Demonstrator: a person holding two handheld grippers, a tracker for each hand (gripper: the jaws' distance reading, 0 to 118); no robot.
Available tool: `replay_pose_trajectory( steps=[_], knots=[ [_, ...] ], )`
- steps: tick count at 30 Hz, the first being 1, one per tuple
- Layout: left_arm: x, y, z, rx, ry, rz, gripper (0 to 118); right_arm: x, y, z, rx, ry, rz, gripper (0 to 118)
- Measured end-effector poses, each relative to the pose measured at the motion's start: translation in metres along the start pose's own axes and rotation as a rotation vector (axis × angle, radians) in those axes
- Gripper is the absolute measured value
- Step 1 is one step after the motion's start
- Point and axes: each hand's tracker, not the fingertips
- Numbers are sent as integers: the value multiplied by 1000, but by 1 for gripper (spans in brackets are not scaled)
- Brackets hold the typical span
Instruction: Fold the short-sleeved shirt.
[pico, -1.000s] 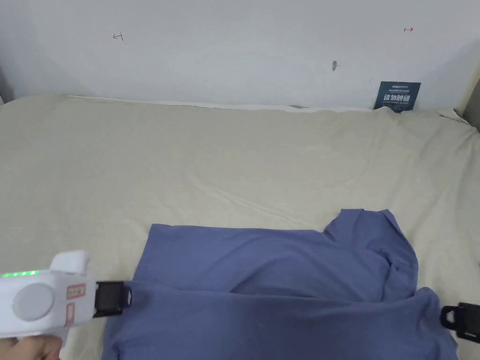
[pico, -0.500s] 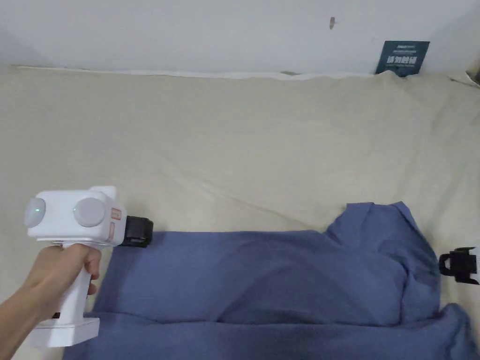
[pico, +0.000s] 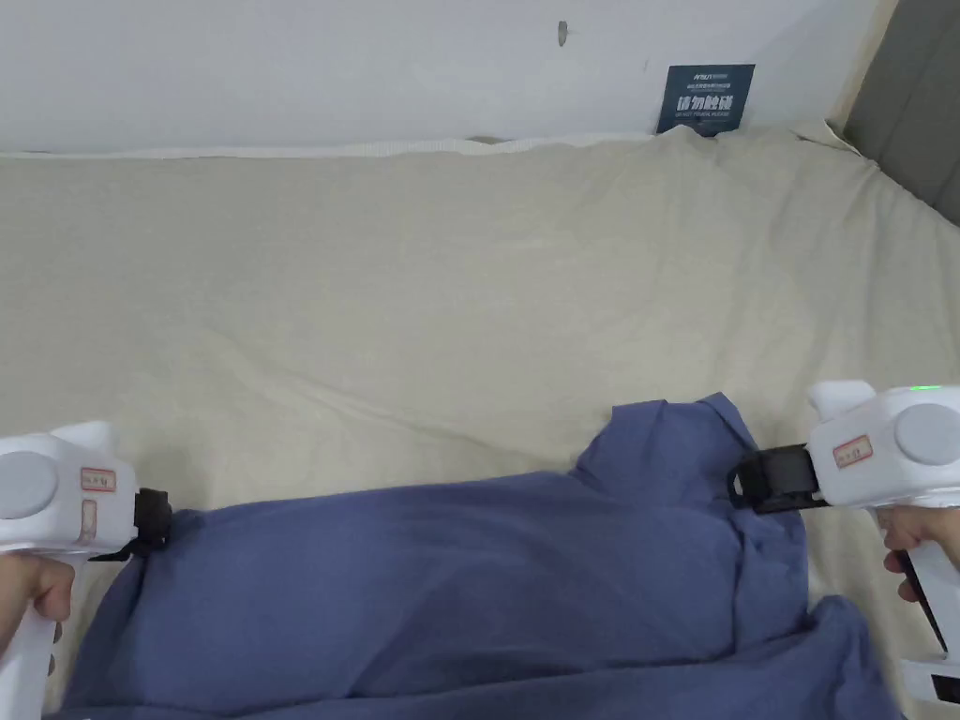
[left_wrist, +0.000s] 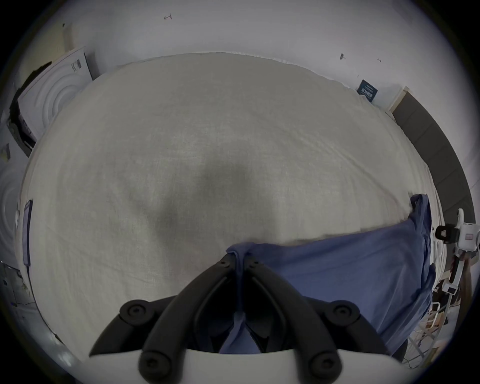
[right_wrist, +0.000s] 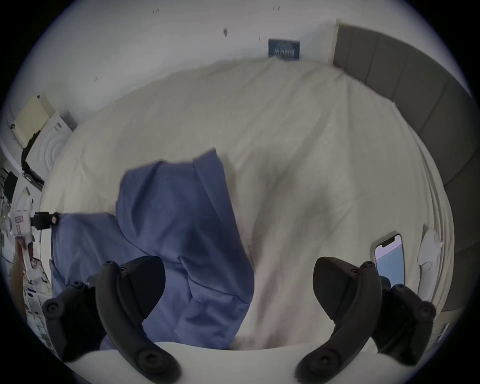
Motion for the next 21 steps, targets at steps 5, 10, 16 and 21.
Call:
replay_pose_trajectory(
  steps=[5,10,16,21],
  knots=[
    [3,-1,0,-6,1,1,5,11,12,-13,0,23,-35,33],
    [-1,-2,8,14,-9,11,5,12,20,4,55,55,-60,1],
    [-4,-2,33,50,-26,1,5,15,12,53,143,47,-33,1],
    [-9,-8,70,116,-55,3,5,10,2,86,196,63,-20,1]
  ],
)
